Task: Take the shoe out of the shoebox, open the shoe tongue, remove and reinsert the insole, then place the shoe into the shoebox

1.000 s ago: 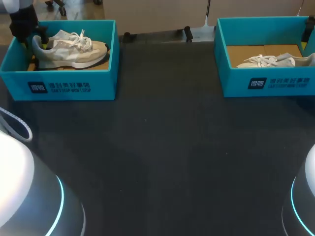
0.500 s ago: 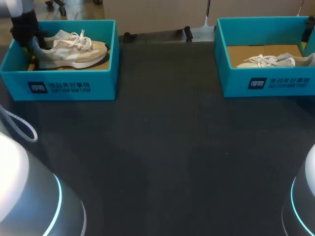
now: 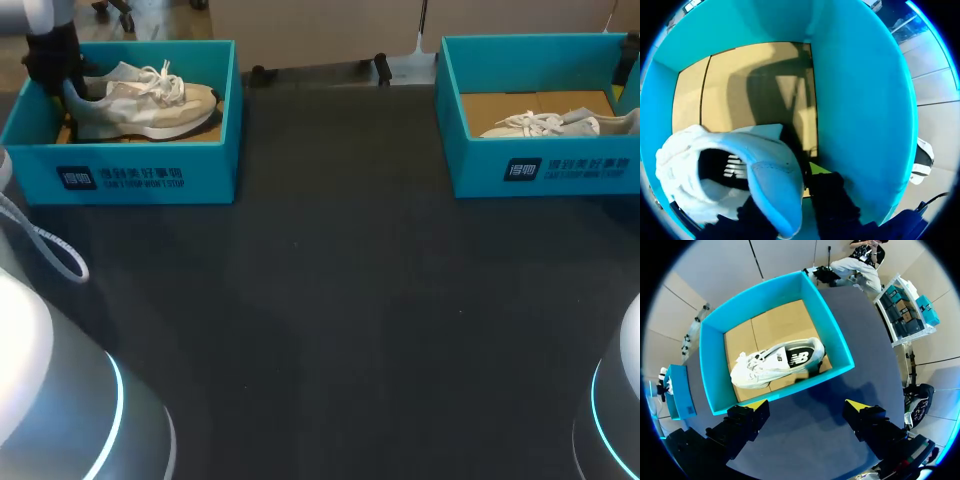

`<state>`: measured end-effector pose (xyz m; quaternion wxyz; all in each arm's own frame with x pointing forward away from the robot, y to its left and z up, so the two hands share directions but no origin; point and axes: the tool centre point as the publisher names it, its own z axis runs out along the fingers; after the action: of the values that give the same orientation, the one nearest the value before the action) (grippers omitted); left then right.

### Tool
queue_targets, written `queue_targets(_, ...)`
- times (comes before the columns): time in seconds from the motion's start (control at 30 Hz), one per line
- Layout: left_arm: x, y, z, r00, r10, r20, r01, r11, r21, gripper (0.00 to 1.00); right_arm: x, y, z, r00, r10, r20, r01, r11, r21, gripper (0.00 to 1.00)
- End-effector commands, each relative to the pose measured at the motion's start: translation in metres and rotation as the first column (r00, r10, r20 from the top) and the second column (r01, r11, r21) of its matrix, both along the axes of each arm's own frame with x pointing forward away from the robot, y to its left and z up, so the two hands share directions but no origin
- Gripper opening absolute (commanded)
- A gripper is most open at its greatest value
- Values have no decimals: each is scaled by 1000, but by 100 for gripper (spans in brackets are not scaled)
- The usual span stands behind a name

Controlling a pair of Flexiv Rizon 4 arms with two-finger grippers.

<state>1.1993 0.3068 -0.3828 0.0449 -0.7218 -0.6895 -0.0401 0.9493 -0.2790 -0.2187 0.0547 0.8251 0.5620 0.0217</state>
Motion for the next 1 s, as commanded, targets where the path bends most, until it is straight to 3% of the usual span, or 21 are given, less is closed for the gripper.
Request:
queue_targets(0.03,7,1,7,1000,-22,-13,22,1000,5,5,0,0,0,1000,0,1,0,1000,0,100)
queue_targets(0.07,7,2,8,1000,-24,-12,24,1000,8,0,0,0,0,1000,0,1,0,1000,0,100)
queue_targets(0.27,4,5,21,996,-84,-9,85,996,31,0,0,0,0,1000,0,1,0,1000,0,100)
queue_targets(0.7,-9,14,100,989,-143,19,143,989,40,0,0,0,0,1000,0,1,0,1000,0,100)
queue_targets(1.0,-16,17,141,982,-182,44,179,982,52,0,0,0,0,1000,0,1,0,1000,0,100)
